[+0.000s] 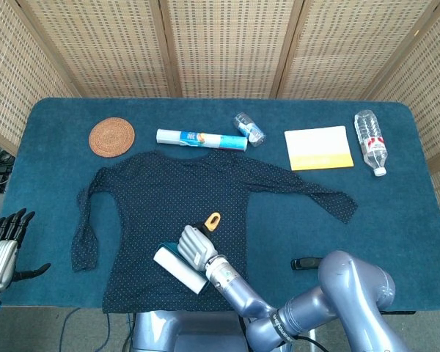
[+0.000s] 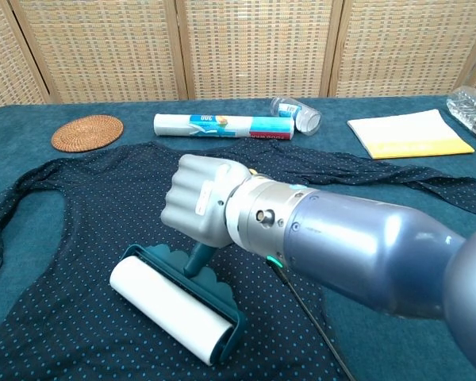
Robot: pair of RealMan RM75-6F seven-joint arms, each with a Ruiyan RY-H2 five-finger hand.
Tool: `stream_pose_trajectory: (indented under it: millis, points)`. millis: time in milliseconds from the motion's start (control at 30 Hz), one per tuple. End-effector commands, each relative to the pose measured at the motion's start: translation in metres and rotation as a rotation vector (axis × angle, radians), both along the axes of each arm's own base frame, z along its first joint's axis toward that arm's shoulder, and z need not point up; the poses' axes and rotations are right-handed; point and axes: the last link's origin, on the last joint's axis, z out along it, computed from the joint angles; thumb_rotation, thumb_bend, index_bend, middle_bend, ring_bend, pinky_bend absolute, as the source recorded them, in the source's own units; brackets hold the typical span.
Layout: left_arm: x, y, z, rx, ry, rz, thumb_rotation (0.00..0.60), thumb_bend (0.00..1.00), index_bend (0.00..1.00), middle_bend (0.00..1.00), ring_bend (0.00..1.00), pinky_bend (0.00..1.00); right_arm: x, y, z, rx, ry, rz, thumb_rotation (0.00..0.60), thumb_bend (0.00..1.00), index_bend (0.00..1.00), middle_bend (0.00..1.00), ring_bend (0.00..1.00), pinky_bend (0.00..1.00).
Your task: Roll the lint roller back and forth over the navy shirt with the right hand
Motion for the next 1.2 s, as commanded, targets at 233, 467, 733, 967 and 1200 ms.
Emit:
stream_pose_trajectory:
  millis: [233, 467, 733, 967, 1200]
  points:
    - [0.000, 0.000, -0.001, -0.003, 0.002, 0.001, 0.600, 0.00, 0.00, 0.00, 0.00, 0.00, -0.032, -0.047, 0.020, -0.164, 0.092, 0.029, 0.600, 0.78, 0.72, 1.00, 1.00, 1.00]
    - [0.000, 0.002, -0.003, -0.009, 0.007, 0.004, 0.600, 0.00, 0.00, 0.00, 0.00, 0.00, -0.063, -0.091, 0.042, -0.262, 0.154, 0.033, 0.600, 0.77, 0.72, 1.00, 1.00, 1.00]
    - [-0.001, 0.003, -0.004, -0.011, 0.009, 0.015, 0.600, 0.00, 0.00, 0.00, 0.00, 0.00, -0.080, -0.123, 0.055, -0.308, 0.167, 0.017, 0.600, 0.73, 0.72, 1.00, 1.00, 1.00]
    - [-0.003, 0.004, -0.004, -0.009, 0.009, 0.023, 0.600, 0.00, 0.00, 0.00, 0.00, 0.00, -0.077, -0.124, 0.052, -0.303, 0.159, 0.011, 0.600, 0.72, 0.71, 1.00, 1.00, 1.00]
    - [-0.003, 0.004, -0.003, -0.010, 0.005, 0.021, 0.600, 0.00, 0.00, 0.00, 0.00, 0.00, -0.060, -0.097, 0.040, -0.281, 0.143, 0.054, 0.600, 0.72, 0.72, 1.00, 1.00, 1.00]
